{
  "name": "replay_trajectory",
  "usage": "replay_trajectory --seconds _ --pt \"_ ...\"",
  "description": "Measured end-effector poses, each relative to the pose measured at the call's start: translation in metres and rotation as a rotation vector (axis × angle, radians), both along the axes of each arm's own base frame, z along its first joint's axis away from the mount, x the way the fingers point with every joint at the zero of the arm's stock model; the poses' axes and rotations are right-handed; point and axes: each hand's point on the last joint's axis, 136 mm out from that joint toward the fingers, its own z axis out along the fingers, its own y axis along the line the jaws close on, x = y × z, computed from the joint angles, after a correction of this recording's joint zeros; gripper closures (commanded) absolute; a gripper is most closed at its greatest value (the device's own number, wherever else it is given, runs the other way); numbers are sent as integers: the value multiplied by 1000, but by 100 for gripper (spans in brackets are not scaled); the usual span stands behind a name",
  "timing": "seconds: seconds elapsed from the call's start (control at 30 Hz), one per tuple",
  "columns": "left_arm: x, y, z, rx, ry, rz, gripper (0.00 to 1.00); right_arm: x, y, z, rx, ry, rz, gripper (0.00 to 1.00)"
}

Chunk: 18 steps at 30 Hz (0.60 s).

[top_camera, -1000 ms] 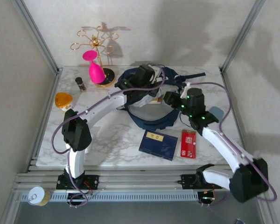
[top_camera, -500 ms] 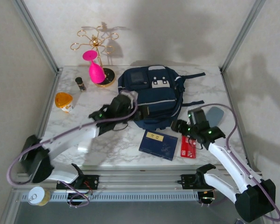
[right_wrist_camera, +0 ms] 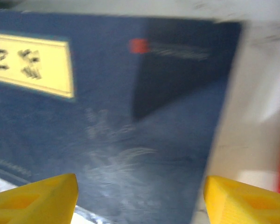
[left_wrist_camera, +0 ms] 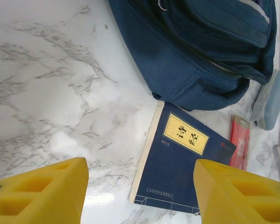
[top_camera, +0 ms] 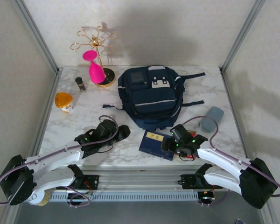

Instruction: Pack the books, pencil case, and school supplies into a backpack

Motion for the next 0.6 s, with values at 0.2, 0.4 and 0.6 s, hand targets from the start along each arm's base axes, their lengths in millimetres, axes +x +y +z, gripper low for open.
replay_trajectory --seconds 0.2,0.4,0.6 --pt "-3 10 1 -15 -1 38 37 -24 59 7 56 42 142 25" --pt "-7 14 -5 -23 41 70 36 -37 152 51 222 -15 330 22" --pt "-24 14 -21 -81 100 102 37 -31 137 77 301 -73 325 22"
